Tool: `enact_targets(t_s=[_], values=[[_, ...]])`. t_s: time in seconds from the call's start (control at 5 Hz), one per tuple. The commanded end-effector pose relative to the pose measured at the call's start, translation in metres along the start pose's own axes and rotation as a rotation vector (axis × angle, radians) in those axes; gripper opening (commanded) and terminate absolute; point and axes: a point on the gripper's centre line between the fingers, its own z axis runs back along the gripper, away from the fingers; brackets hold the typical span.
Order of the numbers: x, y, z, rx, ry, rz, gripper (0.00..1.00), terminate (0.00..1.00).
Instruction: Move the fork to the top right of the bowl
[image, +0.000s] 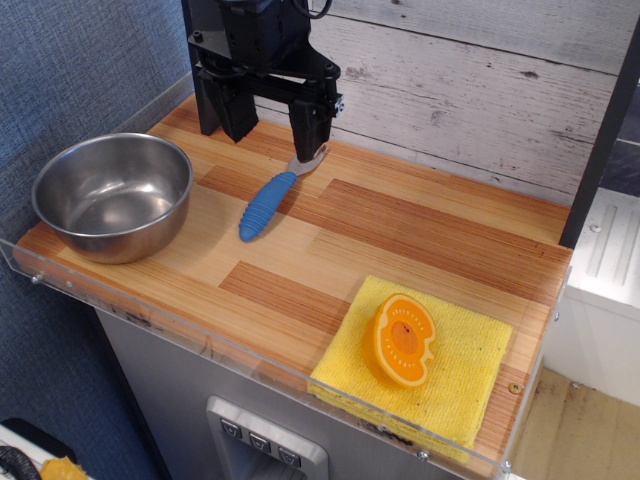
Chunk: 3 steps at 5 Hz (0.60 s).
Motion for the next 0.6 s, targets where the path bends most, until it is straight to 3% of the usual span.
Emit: enact_targets(t_s=[0.0, 0.2, 0.4], values=[[0.0031, 0.0036, 0.0082, 0.012, 0.016, -0.080, 1.00, 0.00], [0.0031, 0.0036, 0.0082, 0.012, 0.016, -0.080, 1.00, 0.00], [0.0031, 0.0036, 0.0082, 0.012, 0.016, -0.080, 1.00, 1.00]])
